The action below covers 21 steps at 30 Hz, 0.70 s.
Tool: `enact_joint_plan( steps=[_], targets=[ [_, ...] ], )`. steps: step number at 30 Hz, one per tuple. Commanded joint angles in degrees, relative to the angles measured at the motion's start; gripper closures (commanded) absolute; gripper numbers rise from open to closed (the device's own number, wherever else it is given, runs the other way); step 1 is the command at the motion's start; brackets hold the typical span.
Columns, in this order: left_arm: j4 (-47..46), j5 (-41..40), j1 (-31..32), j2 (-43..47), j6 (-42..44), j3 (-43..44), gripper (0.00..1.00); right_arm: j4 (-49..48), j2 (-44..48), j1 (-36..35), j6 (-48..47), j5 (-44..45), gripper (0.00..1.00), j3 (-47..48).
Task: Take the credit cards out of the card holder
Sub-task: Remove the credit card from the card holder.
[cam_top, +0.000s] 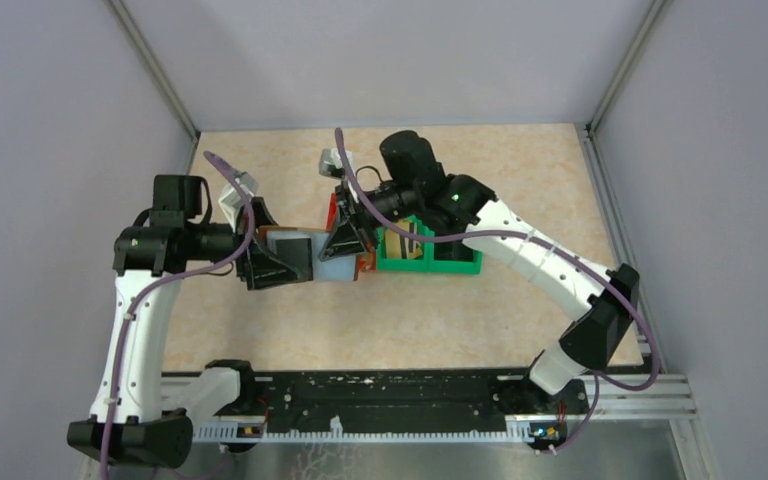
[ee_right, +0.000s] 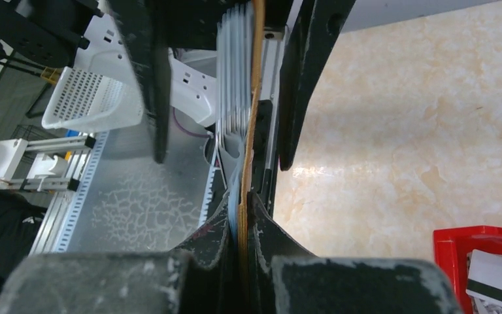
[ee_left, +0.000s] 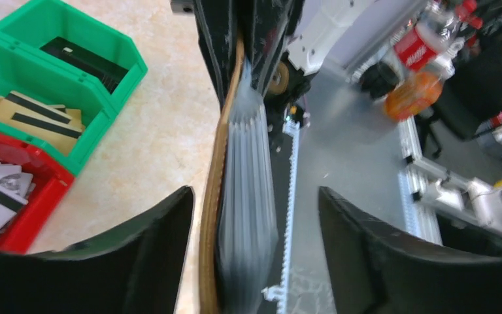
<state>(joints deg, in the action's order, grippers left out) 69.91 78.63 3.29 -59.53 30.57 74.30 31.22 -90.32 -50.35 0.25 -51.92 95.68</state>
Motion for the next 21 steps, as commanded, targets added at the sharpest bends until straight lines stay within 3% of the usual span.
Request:
enact_joint_plan(
  steps=[1, 5, 12, 17, 21],
  targets=[
    [-19.9, -0.5, 0.3, 4.1, -18.9, -3.4, 0.16, -23.5, 6.1, 1.0, 10.5, -1.5, 1.0, -8.1],
    [-30.9, 0.7, 0.2, 6.7, -29.3, -7.1, 0.13, -38.7, 11.2, 1.7, 18.7, 0.3, 1.0, -16.8],
    [-34.3, 5.1, 0.2, 6.0, -34.5, -8.4, 0.32, -50.6, 14.8, 2.8, 25.1, 2.0, 1.0, -24.1],
    [-40.7, 6.7, 0.2, 6.8, -41.6, -9.2, 0.53, -52.1, 14.7, 2.8, 26.0, 1.5, 1.0, -25.6],
    [-50.4, 7.1, 0.2, 8.7, -51.0, -11.6, 0.55, -52.4, 14.8, 2.8, 25.8, 2.1, 1.0, -26.6]
  ],
)
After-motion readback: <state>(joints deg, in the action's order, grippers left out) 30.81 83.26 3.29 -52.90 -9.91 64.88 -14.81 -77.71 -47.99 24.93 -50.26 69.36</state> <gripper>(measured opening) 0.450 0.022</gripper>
